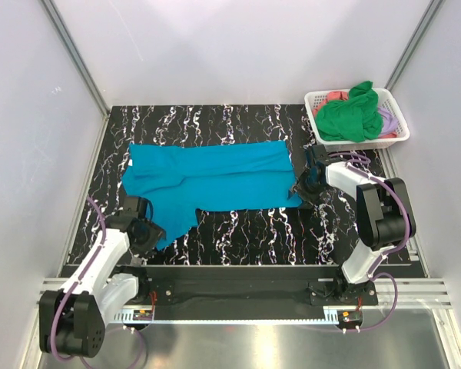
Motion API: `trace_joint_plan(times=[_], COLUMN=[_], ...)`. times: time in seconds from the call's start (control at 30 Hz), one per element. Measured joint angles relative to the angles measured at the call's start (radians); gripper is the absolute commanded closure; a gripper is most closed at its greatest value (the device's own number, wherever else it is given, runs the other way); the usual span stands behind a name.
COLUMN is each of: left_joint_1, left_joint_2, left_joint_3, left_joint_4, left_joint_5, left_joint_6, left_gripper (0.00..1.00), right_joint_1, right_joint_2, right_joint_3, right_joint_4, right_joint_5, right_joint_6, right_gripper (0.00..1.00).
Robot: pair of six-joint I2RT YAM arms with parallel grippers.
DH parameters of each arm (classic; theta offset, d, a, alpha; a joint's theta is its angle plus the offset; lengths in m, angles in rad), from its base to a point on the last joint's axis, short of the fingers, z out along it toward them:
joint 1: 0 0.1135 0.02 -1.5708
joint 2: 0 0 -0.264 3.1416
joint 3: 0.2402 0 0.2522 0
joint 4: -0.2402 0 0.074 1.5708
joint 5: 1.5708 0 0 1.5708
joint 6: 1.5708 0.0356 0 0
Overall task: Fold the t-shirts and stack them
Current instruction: Fold the tshirt
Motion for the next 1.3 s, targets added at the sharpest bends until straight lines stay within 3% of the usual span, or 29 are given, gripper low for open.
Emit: trace_joint_plan(times=[0.27, 0.4, 0.53, 0.77, 0.97, 1.3], left_joint_1=[-0.027, -0.035, -0.044, -0.047, -0.047, -0.047], left_joint_2=[0.016, 0.035, 0.064, 0.088, 0.072, 0.030], left_joint_3=[-0.040, -0.041, -0.031, -0.016, -0.013, 0.013], left_joint_4=[0.034, 0.040, 0.055, 0.064, 0.052, 0.045], left_joint_5=[-0.005, -0.024, -0.040, -0.051, -0.085, -0.102], left_joint_6=[-0.054, -0.061, -0.060, -0.037, -0.014, 0.008], left_gripper=[0.52, 0.81, 1.00, 1.00, 1.00, 1.00], right_joint_1=[0.000, 0.000, 0.000, 0.000, 0.000, 0.000], right_joint_2=[-0.060, -0.072, -0.073, -0.105, -0.103, -0.072], right_joint_3=[-0.030, -0.033, -0.057, -0.105, -0.106, -0.097], right_joint_4=[0.010, 0.011, 0.015, 0.008, 0.027, 0.068], right_joint_5=[0.006, 0.010, 0.012, 0.045, 0.098, 0.142], right_joint_6=[0.060, 0.075, 0.084, 0.111, 0.111, 0.089], right_gripper=[0.43, 0.46, 0.45, 0.42, 0.48, 0.87])
